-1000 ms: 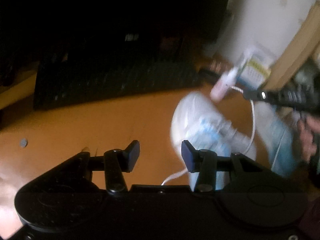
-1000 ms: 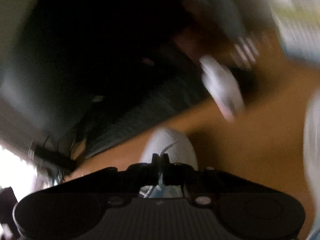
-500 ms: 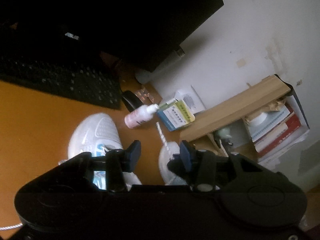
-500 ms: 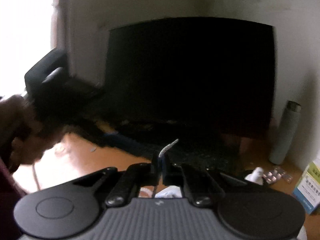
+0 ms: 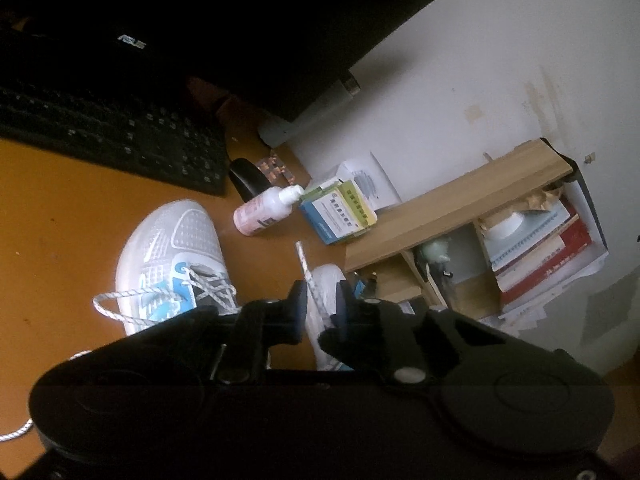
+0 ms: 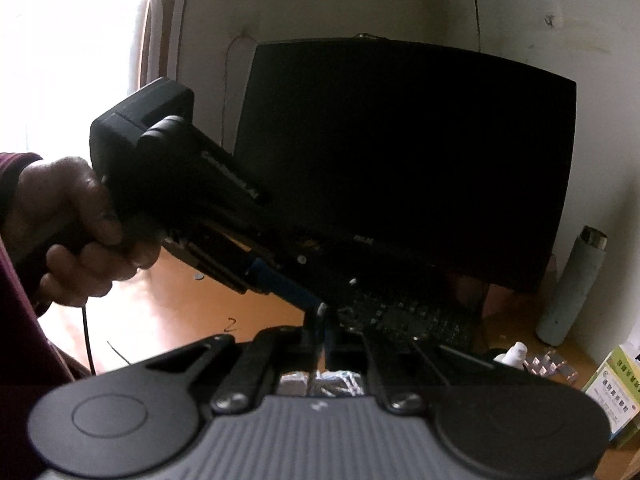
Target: Lace up shoes with both hands
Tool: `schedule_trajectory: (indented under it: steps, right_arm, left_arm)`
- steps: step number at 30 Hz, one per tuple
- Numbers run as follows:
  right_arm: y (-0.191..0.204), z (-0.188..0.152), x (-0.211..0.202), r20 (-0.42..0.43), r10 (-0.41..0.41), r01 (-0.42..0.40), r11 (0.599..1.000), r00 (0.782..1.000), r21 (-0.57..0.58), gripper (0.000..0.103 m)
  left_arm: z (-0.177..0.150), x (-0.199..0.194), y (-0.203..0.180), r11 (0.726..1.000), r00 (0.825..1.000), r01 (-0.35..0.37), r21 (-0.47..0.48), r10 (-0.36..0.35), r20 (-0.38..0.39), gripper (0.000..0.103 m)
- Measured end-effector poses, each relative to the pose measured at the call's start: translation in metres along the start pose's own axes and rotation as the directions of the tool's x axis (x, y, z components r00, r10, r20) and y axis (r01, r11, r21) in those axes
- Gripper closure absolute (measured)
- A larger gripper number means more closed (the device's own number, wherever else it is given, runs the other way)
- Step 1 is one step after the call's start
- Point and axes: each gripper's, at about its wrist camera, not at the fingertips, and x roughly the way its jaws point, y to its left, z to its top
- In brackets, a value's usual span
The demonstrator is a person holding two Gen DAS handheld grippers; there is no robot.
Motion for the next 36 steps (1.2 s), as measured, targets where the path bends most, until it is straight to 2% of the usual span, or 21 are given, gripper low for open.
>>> schedule_trajectory:
  steps: [6, 9, 10, 12, 13, 14, 15, 16, 17, 19, 20, 21, 22, 24, 26, 27, 28, 29, 32, 35, 36]
  right_arm:
    - [-0.003, 0.001, 0.006, -0.006, 0.0, 0.0, 1.0, 1.0, -0.005, 0.1]
    - [-0.006, 0.001, 0.01, -0.022, -0.008, 0.008, 1.0, 1.0, 0.016, 0.093]
    - [-0.005, 0.002, 0.01, -0.03, -0.016, 0.017, 0.999, 0.999, 0.028, 0.081]
    - [-0.008, 0.005, 0.008, -0.017, -0.011, 0.012, 0.998, 1.0, 0.06, 0.081]
    - [-0.011, 0.005, 0.008, -0.018, -0.012, 0.014, 0.997, 1.0, 0.07, 0.081]
    - [-0.013, 0.006, 0.008, -0.028, -0.018, 0.02, 0.997, 0.999, 0.076, 0.08]
    - [-0.016, 0.005, 0.008, -0.042, -0.021, 0.024, 0.996, 0.999, 0.084, 0.08]
    - [-0.018, 0.005, 0.009, -0.055, -0.022, 0.027, 0.995, 0.998, 0.095, 0.079]
    - [-0.021, 0.003, 0.009, -0.075, -0.026, 0.035, 0.993, 0.997, 0.111, 0.077]
    - [-0.027, -0.002, 0.015, -0.132, -0.036, 0.055, 0.988, 0.991, 0.143, 0.072]
    - [-0.029, -0.006, 0.02, -0.175, -0.037, 0.066, 0.984, 0.984, 0.163, 0.072]
    - [-0.03, -0.008, 0.023, -0.194, -0.036, 0.07, 0.982, 0.98, 0.174, 0.072]
    - [-0.033, -0.012, 0.03, -0.227, -0.028, 0.075, 0.977, 0.974, 0.202, 0.072]
    - [-0.034, -0.019, 0.036, -0.271, -0.009, 0.079, 0.965, 0.963, 0.249, 0.072]
    - [-0.035, -0.027, 0.044, -0.316, 0.014, 0.086, 0.95, 0.949, 0.301, 0.074]
    - [-0.036, -0.03, 0.045, -0.327, 0.02, 0.089, 0.944, 0.945, 0.318, 0.077]
    - [-0.038, -0.034, 0.047, -0.339, 0.025, 0.095, 0.938, 0.94, 0.334, 0.082]
    - [-0.039, -0.039, 0.048, -0.352, 0.029, 0.103, 0.931, 0.936, 0.35, 0.082]
    - [-0.037, -0.038, 0.048, -0.357, 0.029, 0.097, 0.939, 0.934, 0.33, 0.084]
    - [-0.035, -0.036, 0.048, -0.358, 0.027, 0.094, 0.944, 0.933, 0.316, 0.087]
    - [-0.036, -0.036, 0.047, -0.358, 0.025, 0.096, 0.944, 0.933, 0.316, 0.087]
  left_arm:
    - [0.0, -0.002, -0.001, 1.0, 1.0, -0.002, 0.031, 0.002, 0.006, 0.103]
    - [0.009, -0.007, -0.001, 0.998, 0.999, -0.026, 0.062, 0.024, 0.026, 0.103]
    - [0.016, -0.011, 0.001, 0.996, 0.997, -0.053, 0.075, 0.049, 0.053, 0.103]
    - [0.038, -0.037, 0.0, 0.984, 0.979, -0.138, 0.116, 0.118, 0.165, 0.103]
    - [0.051, -0.054, -0.001, 0.972, 0.96, -0.189, 0.137, 0.153, 0.235, 0.103]
    - [0.064, -0.073, -0.004, 0.954, 0.93, -0.251, 0.161, 0.192, 0.314, 0.103]
    - [0.075, -0.097, -0.011, 0.923, 0.881, -0.334, 0.192, 0.234, 0.41, 0.103]
    - [0.083, -0.116, -0.018, 0.885, 0.831, -0.411, 0.217, 0.266, 0.489, 0.103]
    - [0.086, -0.127, -0.025, 0.844, 0.79, -0.477, 0.244, 0.29, 0.541, 0.103]
    - [0.09, -0.147, -0.039, 0.741, 0.701, -0.606, 0.288, 0.327, 0.634, 0.103]
    - [0.088, -0.145, -0.043, 0.688, 0.679, -0.652, 0.319, 0.342, 0.65, 0.103]
    - [0.084, -0.135, -0.044, 0.667, 0.693, -0.655, 0.355, 0.342, 0.635, 0.103]
    - [0.076, -0.12, -0.043, 0.651, 0.717, -0.647, 0.398, 0.341, 0.608, 0.103]
    - [0.053, -0.078, -0.04, 0.592, 0.769, -0.624, 0.51, 0.351, 0.534, 0.103]
    - [0.022, -0.033, -0.037, 0.551, 0.824, -0.566, 0.613, 0.363, 0.435, 0.103]
    - [0.008, -0.018, -0.038, 0.534, 0.845, -0.535, 0.655, 0.356, 0.399, 0.103]
    - [-0.006, -0.004, -0.041, 0.505, 0.859, -0.509, 0.696, 0.35, 0.374, 0.103]
    - [-0.024, 0.015, -0.044, 0.465, 0.876, -0.472, 0.749, 0.345, 0.338, 0.103]
    - [-0.056, 0.046, -0.05, 0.406, 0.906, -0.382, 0.83, 0.339, 0.252, 0.103]
    - [-0.077, 0.062, -0.05, 0.328, 0.913, -0.321, 0.888, 0.357, 0.198, 0.103]
    - [-0.083, 0.066, -0.05, 0.312, 0.914, -0.304, 0.9, 0.362, 0.183, 0.103]
